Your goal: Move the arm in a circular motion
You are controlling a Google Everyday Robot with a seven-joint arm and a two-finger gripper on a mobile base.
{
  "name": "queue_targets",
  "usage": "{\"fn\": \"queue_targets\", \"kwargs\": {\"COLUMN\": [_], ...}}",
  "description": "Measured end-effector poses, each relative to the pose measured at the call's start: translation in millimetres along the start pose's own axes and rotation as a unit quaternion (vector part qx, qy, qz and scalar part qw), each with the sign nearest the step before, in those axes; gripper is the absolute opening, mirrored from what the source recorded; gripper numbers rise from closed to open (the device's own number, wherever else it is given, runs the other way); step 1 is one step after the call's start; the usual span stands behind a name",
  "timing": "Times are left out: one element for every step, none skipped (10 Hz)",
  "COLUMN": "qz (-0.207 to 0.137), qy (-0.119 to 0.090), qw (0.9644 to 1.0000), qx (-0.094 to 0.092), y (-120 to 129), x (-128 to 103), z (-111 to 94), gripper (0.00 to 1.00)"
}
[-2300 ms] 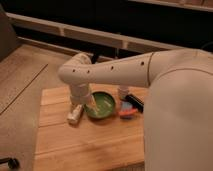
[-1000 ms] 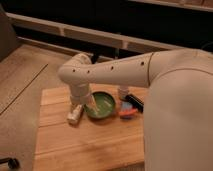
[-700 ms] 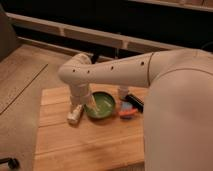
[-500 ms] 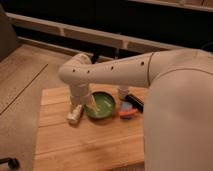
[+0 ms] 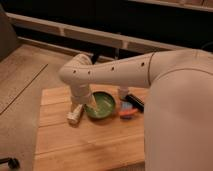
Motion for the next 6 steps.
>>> {"fn": "queue_targets", "kwargs": {"qz": [0.008,0.018,0.022,0.025,0.029,0.033], "qy": [-0.011,-0.031,-0.054,-0.072,-0.1,-0.118], "qw": [0.9999,0.9993,0.9981,0.9969,0.9944,0.9924], "qx": [-0.004,-0.014,-0.019,-0.021,-0.019,-0.012], "y": [-5.1,-13.7,-26.6,-39.5,-64.8,-85.7], "x": [-10.5,-33.5,-59.2,-80.5,-113.8,-135.1], "z": [-0.2,-3.9,-10.6,-18.1,-33.3,-44.7], "gripper": [0.65,0.65,0.65,0.65,0.65,0.65]}}
